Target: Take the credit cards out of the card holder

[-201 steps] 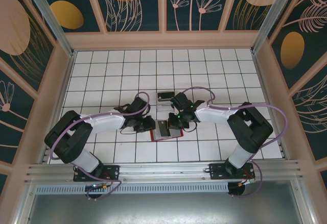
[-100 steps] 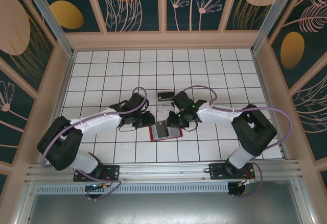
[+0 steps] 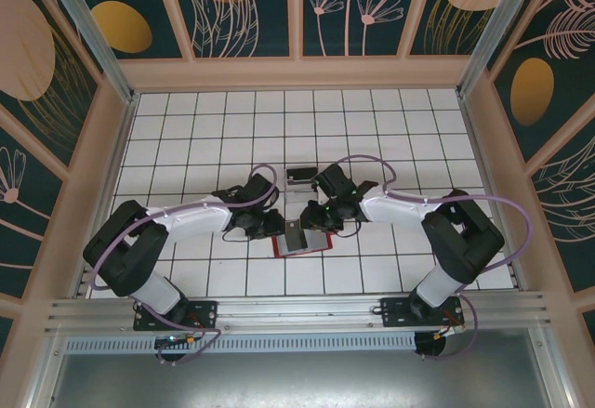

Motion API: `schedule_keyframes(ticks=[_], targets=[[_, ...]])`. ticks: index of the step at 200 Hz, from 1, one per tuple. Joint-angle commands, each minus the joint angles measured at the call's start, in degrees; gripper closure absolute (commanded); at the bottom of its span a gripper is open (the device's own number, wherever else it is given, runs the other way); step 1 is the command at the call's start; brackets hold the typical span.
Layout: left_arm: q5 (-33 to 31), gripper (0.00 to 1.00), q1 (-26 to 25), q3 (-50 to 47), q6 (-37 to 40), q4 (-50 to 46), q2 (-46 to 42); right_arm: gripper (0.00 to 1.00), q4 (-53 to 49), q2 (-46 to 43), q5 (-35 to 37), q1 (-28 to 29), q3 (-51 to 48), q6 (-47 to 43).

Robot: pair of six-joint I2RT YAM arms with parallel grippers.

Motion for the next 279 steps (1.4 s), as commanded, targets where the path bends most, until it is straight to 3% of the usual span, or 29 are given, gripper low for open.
schedule_keyframes(ticks=[1,61,151,221,279], targets=[[-0.4,0.75,-0.3,-1.3,0.8,0.0,1.2,0.72,3.4,0.9,-3.8,-1.1,-1.7,-1.6],[-2.2,0.77,-0.3,-1.0,2.1,-2.7,2.8,0.69,10.0,3.7,-10.6,-3.0,-5.0,-2.9],[-2.1,0.77,-0.4,-1.0,2.0,-3.4,3.9,0.71,13.9,6.3,-15.3,-3.0,-6.7,-2.9],[-2.3,0.77,-0.4,-1.1,2.1,-3.8,3.6,0.87,13.0,5.5,-13.5,-3.1,-7.4,-2.5],[-2.5,0.77,-0.4,-1.1,2.4,-3.9,4.0,0.93,10.0,1.7,-11.0,-5.1,-8.6,-3.4]])
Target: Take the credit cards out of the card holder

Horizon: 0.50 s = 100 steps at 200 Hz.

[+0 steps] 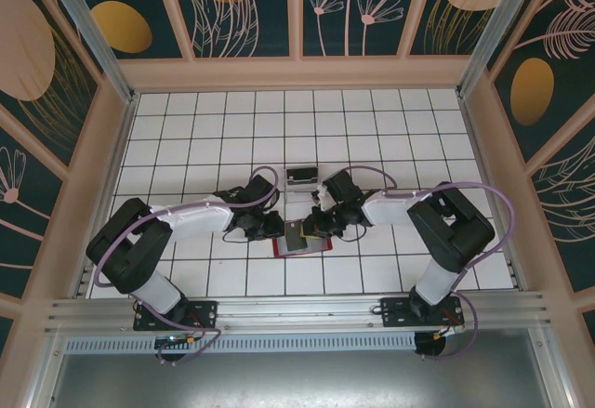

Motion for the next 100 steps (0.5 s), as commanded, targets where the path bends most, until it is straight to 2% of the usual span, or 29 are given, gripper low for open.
schedule_keyframes(ticks=[1,100], targets=[[-2.3,0.77,-0.4,-0.9,1.3,-4.1,2.7,0.93,-3.4,-2.4,2.4,-1.2,-1.4,-1.1],[-2.7,0.77,-0.4,-0.2,1.7,-4.6,2.7,0.96,-11.0,-8.5,5.5,-3.3,-0.7,-4.7]])
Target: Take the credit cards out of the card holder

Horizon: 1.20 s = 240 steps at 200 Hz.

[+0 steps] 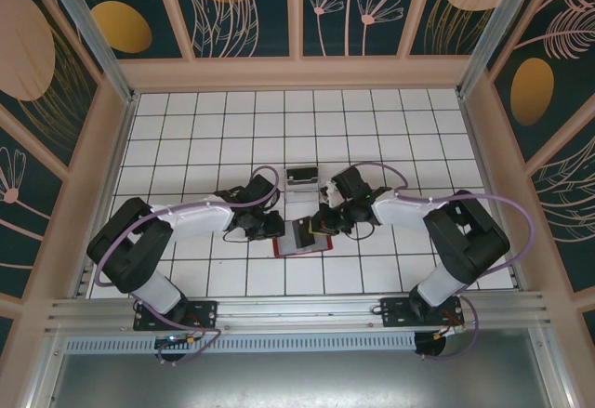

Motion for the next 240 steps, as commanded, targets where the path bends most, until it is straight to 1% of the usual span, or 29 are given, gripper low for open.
schedule_keyframes(ticks=[1,54,78,102,112,127,152,172,197,217,240], targets=[[-2.7,0.77,-0.4,-0.5,1.3,-4.6,2.5,0.96,-4.5,-2.8,3.2,-0.7,-0.2,-2.1],[-2.6,0.77,-0.3,0.4,1.7,-5.1,0.4,0.99,-7.8,-7.7,3.6,-0.8,2.4,-3.8],[-2.8,0.77,-0.4,1.3,2.1,-5.8,-1.6,1.00,-11.3,-9.1,5.3,-0.9,5.0,-6.6],[-3.1,0.76,-0.4,2.5,2.4,-6.5,-2.5,1.00,-14.3,-9.8,6.8,-0.8,7.9,-11.7],[-3.5,0.76,-0.4,2.6,2.3,-6.5,-2.9,1.00,-16.6,-9.5,8.5,-0.9,9.9,-15.1],[-4.0,0.76,-0.4,2.8,2.2,-6.4,-3.5,1.00,-19.8,-9.0,12.9,-0.8,13.2,-20.1],[-4.8,0.75,-0.3,2.7,1.8,-5.7,-4.4,1.00,-24.2,-6.6,18.1,-0.8,19.7,-31.7],[-5.3,0.75,-0.3,2.5,1.7,-5.7,-5.1,1.00,-28.7,-2.9,18.9,-0.7,25.5,-40.5],[-5.8,0.75,-0.3,2.5,2.2,-5.8,-5.4,1.00,-35.1,1.7,18.8,-0.1,32.4,-55.3],[-6.1,0.75,-0.3,2.3,2.4,-5.9,-5.3,1.00,-38.0,4.4,22.4,1.1,36.0,-65.9],[-6.6,0.75,-0.4,1.7,1.9,-5.7,-5.4,1.00,-41.1,7.7,25.8,1.4,40.8,-74.2]])
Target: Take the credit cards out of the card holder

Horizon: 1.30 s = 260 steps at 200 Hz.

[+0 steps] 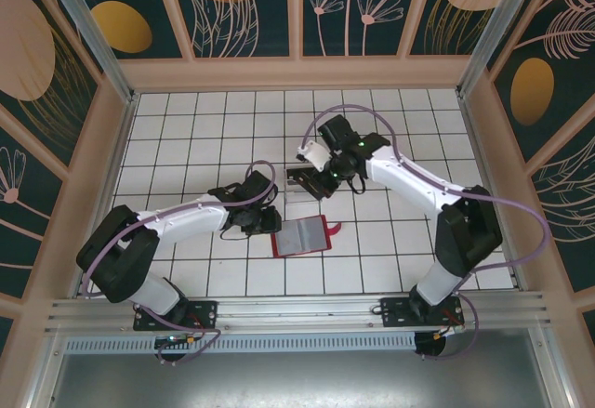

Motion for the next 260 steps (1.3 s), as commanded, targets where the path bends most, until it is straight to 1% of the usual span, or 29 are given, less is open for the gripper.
schedule_keyframes(ticks=[1,33,101,139,163,204,260], targets=[[-1.6,0.75,-0.3,0.0,0.4,-1.2,-1.0,1.00,-6.9,2.9,4.8,0.6,5.0,-15.7],[-1.7,0.75,-0.3,-1.4,-0.2,-0.6,-1.6,1.00,-8.2,4.9,7.5,0.6,8.2,-25.3],[-2.2,0.75,-0.3,-1.9,-1.0,-0.9,-2.9,1.00,-12.5,11.7,7.9,0.3,19.7,-35.2],[-2.3,0.75,-0.3,-2.2,-1.7,-1.0,-4.0,1.00,-17.3,18.4,7.6,0.1,29.1,-37.9],[-2.9,0.74,-0.3,-2.7,-2.3,-1.4,-5.0,1.00,-19.4,21.6,6.8,0.0,33.1,-39.0],[-3.0,0.74,-0.3,-3.8,-3.4,-1.5,-6.9,1.00,-19.7,23.7,6.2,-0.3,33.3,-39.6],[-2.9,0.74,-0.3,-3.4,-3.3,-2.0,-6.7,1.00,-19.3,26.1,5.3,-0.6,32.4,-39.6]])
